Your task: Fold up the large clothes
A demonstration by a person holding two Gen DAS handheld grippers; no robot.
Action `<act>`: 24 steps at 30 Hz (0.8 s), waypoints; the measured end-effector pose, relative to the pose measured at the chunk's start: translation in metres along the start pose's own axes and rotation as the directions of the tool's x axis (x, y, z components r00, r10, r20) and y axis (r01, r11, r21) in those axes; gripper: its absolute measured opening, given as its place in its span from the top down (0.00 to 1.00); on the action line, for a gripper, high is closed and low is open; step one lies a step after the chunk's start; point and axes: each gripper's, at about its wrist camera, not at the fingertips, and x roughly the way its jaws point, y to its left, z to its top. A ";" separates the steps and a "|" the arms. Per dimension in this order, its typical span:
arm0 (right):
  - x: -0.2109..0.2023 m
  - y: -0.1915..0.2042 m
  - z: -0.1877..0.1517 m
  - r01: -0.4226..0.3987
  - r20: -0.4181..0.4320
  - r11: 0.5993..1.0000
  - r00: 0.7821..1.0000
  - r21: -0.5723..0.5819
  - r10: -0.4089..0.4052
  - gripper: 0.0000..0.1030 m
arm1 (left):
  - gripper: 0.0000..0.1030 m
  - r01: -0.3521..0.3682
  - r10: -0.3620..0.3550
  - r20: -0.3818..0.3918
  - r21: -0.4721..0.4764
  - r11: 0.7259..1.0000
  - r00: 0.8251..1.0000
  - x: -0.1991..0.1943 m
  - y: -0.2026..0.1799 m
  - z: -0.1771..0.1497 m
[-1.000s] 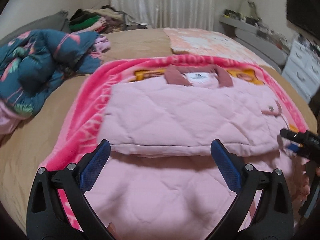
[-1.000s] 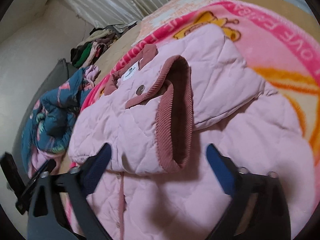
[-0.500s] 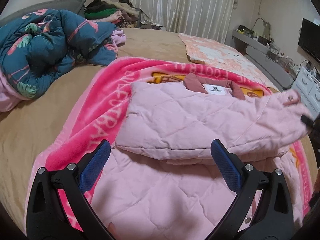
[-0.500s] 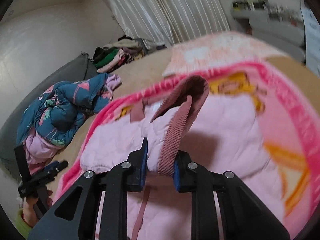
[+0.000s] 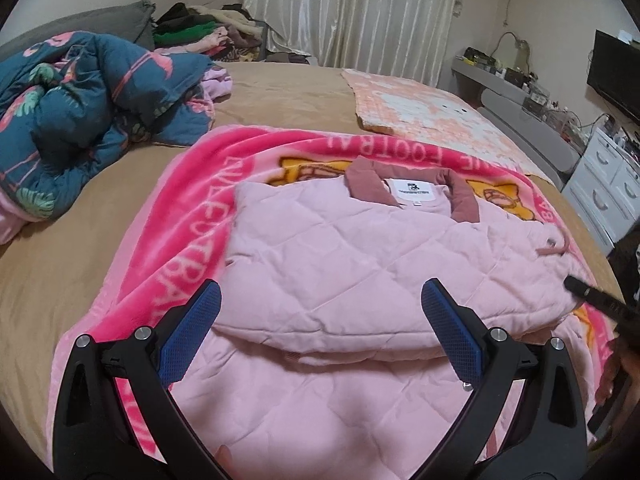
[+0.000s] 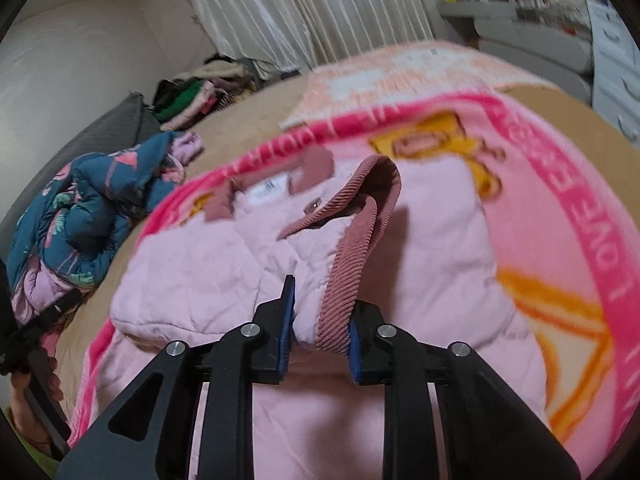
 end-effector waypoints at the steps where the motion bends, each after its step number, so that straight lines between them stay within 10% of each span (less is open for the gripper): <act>1: 0.002 -0.004 -0.004 0.002 -0.013 1.000 1.000 0.018 -0.002 0.71 | 0.09 0.006 -0.006 0.000 0.005 1.000 1.000 0.002 -0.003 0.001; 13: -0.038 -0.015 -0.001 0.072 0.064 0.996 0.995 0.055 -0.075 0.25 | 0.09 0.018 -0.018 -0.011 0.056 0.998 1.000 0.014 -0.025 0.010; 24: -0.049 0.040 0.006 0.094 0.104 0.982 0.992 -0.166 -0.078 0.15 | 0.09 0.032 -0.027 -0.153 0.026 0.999 0.988 0.066 -0.025 0.023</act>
